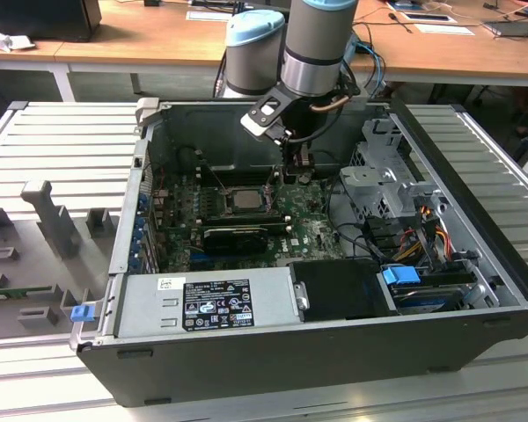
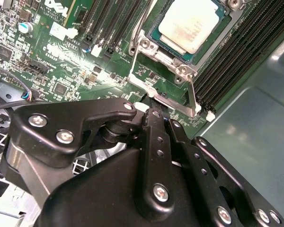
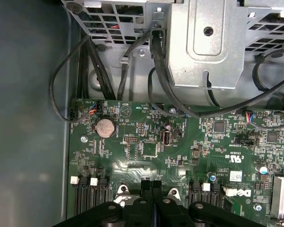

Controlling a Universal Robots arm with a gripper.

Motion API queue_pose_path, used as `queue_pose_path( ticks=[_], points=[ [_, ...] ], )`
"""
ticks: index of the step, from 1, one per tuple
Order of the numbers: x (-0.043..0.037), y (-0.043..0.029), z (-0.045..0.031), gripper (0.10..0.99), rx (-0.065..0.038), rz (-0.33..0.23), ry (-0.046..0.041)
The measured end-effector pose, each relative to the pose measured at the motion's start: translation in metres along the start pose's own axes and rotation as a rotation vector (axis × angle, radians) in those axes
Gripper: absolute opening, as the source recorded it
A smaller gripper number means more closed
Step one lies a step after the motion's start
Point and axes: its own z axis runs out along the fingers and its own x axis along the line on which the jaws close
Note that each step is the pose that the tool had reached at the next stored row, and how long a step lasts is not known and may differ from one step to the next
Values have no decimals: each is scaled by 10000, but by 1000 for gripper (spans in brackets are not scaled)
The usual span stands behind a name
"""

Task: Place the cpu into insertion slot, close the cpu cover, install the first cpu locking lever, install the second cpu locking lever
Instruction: 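Close the cpu cover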

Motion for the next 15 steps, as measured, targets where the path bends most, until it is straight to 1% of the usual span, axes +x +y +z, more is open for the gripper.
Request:
queue_pose_path(
  ticks=[9, 10, 15],
  points=[
    [6, -106, 4, 106, 0, 0, 10],
    [7, -134, 6, 106, -1, -1, 11],
    [11, -215, 12, 106, 0, -1, 11]
  ],
)
